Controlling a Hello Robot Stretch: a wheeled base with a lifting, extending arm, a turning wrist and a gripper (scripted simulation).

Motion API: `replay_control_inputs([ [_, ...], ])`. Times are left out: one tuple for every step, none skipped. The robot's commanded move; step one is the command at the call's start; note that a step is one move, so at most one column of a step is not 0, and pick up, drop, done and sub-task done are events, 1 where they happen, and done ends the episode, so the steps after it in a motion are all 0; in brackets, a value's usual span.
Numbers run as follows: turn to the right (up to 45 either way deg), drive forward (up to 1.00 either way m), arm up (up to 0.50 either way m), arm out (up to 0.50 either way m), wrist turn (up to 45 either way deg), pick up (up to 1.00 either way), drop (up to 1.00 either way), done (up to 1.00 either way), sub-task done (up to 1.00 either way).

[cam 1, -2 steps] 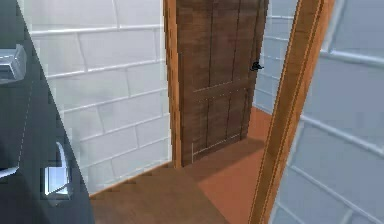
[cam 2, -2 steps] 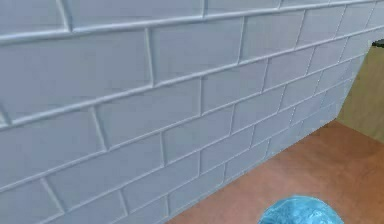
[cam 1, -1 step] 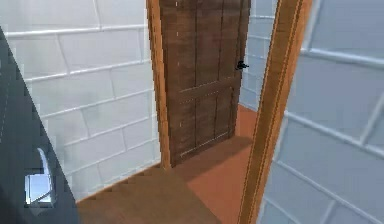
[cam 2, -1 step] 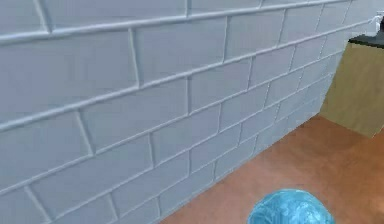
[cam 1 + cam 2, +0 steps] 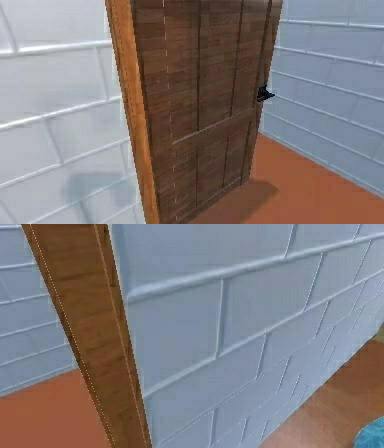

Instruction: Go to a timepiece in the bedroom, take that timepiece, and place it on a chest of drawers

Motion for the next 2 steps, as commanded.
replay_control_inputs([
  [9.0, 0.0, 0.0, 0.0, 0.0, 0.0, 0.0, 0.0, 0.0],
  [0.0, 0.2, 0.0, 0.0, 0.0, 0.0, 0.0, 0.0, 0.0],
])
